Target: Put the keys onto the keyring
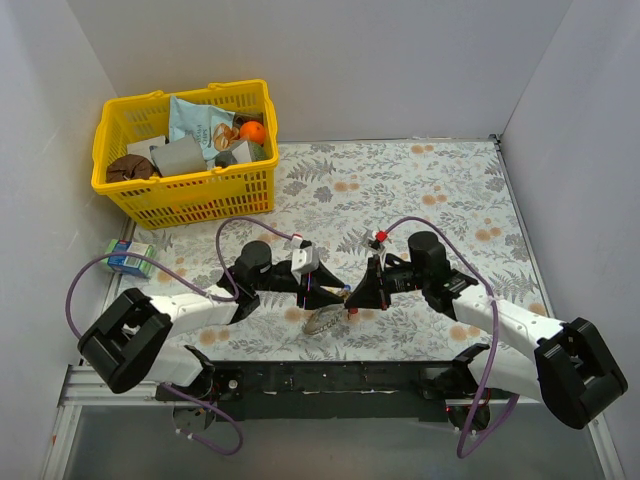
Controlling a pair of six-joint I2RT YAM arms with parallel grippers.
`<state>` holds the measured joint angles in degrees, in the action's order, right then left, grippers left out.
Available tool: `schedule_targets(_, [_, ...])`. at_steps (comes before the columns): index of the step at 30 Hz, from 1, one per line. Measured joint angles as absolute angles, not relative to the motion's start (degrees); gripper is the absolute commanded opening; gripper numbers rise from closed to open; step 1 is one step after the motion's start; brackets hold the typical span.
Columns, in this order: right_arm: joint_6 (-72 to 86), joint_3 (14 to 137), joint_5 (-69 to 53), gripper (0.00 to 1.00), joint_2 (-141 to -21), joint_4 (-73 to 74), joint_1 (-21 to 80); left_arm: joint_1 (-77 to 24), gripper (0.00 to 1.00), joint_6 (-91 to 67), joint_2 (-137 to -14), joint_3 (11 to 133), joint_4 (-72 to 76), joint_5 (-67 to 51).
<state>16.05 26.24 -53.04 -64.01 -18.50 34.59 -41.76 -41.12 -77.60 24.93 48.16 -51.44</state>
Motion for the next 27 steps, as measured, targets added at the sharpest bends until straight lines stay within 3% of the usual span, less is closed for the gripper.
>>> schedule_targets(12, [0.6,34.4,-49.7,0.01,-65.3,4.0,34.6,-41.8,0.4,-23.0,-80.6,38.7,15.6,-57.5])
schedule_targets(27, [-6.7,35.9,-47.6,0.01,-66.5,13.2,34.8,-41.8,0.39,-19.0,-86.9,44.2,5.9,-61.8])
